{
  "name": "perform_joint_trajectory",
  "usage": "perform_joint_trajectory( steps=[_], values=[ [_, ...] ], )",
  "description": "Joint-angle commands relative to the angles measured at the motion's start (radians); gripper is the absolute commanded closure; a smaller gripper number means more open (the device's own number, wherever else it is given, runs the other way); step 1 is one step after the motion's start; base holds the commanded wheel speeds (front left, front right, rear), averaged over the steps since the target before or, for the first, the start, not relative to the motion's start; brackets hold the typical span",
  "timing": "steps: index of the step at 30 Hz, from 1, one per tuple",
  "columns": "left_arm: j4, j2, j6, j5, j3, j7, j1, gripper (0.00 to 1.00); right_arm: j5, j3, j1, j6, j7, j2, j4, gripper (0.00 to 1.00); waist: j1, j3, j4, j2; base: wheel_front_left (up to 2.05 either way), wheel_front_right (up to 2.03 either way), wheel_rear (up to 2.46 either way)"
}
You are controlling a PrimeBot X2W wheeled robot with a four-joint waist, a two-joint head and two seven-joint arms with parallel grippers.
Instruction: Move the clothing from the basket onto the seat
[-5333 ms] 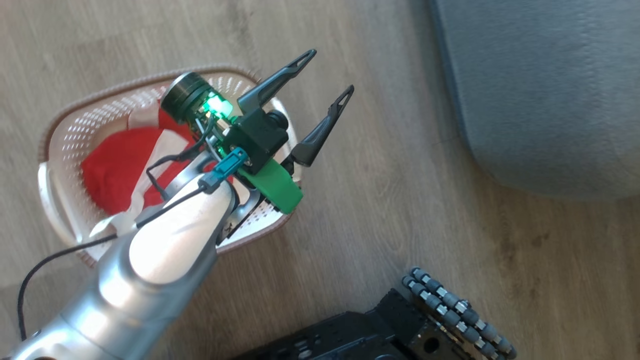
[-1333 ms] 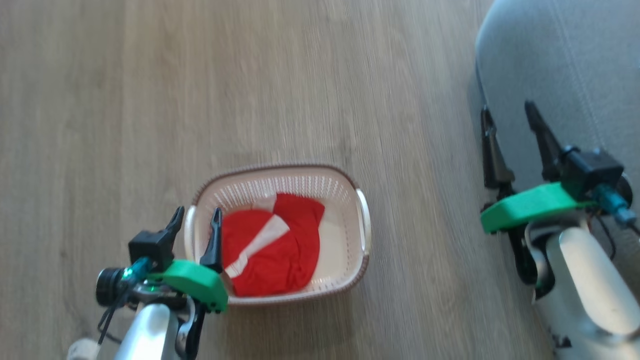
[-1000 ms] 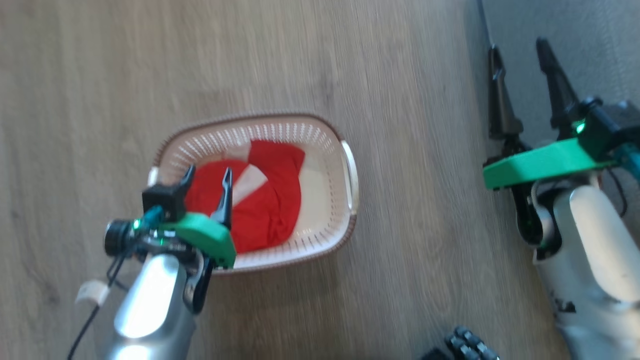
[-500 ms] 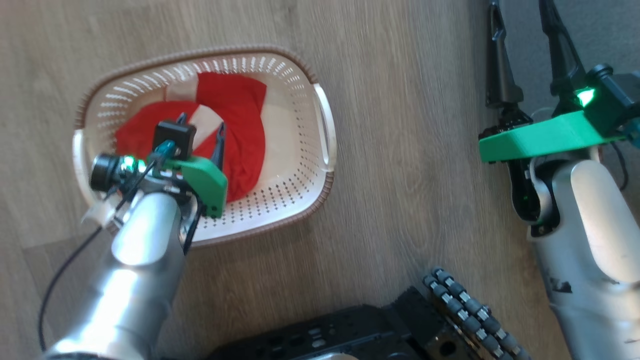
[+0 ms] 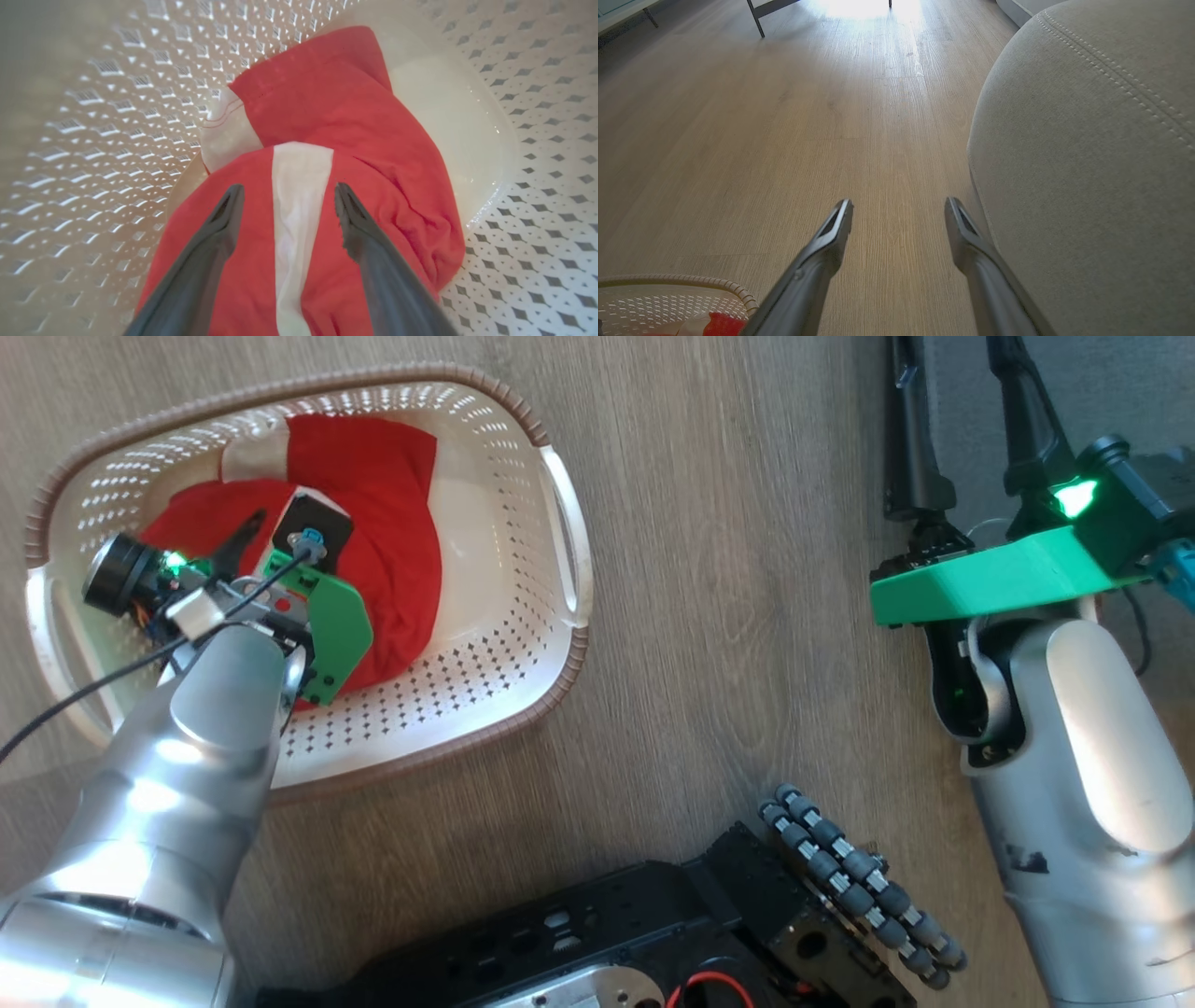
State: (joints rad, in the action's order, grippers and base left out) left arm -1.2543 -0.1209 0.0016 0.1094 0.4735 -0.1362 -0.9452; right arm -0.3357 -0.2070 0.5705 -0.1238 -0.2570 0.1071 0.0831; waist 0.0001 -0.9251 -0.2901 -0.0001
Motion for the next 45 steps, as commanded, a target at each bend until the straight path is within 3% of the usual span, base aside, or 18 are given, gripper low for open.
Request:
perform_joint_trajectory(
  steps=[1,8,12,21,22,23,31,45],
  values=[
    [-0.003,-0.026,0.007,0.010,-0.007,0.019,0.009,0.00,-0.007,-0.016,-0.021,-0.007,-0.005,-0.007,-0.026,0.00,-0.0001,-0.013,-0.007,0.0001,0.00,0.00,0.00],
    [-0.024,-0.028,0.015,0.015,0.014,0.111,-0.027,0.00,-0.009,-0.022,-0.018,-0.007,-0.005,-0.017,-0.027,0.00,-0.0001,-0.054,-0.020,0.0001,0.00,0.00,0.00],
    [-0.031,-0.038,0.046,0.030,0.036,0.182,-0.036,0.00,-0.014,-0.025,-0.011,-0.007,-0.005,-0.022,-0.031,0.00,-0.0001,-0.084,-0.029,0.0001,0.00,0.00,0.00],
    [-0.034,-0.045,0.069,0.024,0.053,0.213,-0.042,0.00,-0.012,-0.010,-0.022,-0.007,-0.005,-0.022,-0.041,0.00,-0.0001,-0.101,-0.025,0.0001,0.00,0.00,0.00],
    [-0.034,-0.046,0.068,0.021,0.052,0.211,-0.041,0.34,-0.013,-0.009,-0.020,-0.007,-0.005,-0.023,-0.041,0.00,-0.0001,-0.102,-0.025,0.0001,0.00,0.00,0.00],
    [-0.034,-0.047,0.065,0.018,0.053,0.207,-0.040,1.00,-0.015,-0.008,-0.017,-0.007,-0.005,-0.024,-0.042,0.00,-0.0001,-0.101,-0.027,0.0001,0.00,0.00,0.00],
    [-0.035,-0.046,0.051,-0.034,0.031,0.144,-0.005,1.00,-0.018,0.002,0.010,-0.007,-0.005,-0.030,-0.038,0.00,-0.0001,-0.050,-0.027,0.0001,0.00,0.00,0.00],
    [-0.036,0.029,0.008,-0.146,-0.019,-0.049,0.082,1.00,0.003,0.018,-0.018,-0.007,-0.005,0.014,-0.010,0.00,-0.0001,0.151,0.059,0.0001,0.00,0.00,0.00]
  ],
)
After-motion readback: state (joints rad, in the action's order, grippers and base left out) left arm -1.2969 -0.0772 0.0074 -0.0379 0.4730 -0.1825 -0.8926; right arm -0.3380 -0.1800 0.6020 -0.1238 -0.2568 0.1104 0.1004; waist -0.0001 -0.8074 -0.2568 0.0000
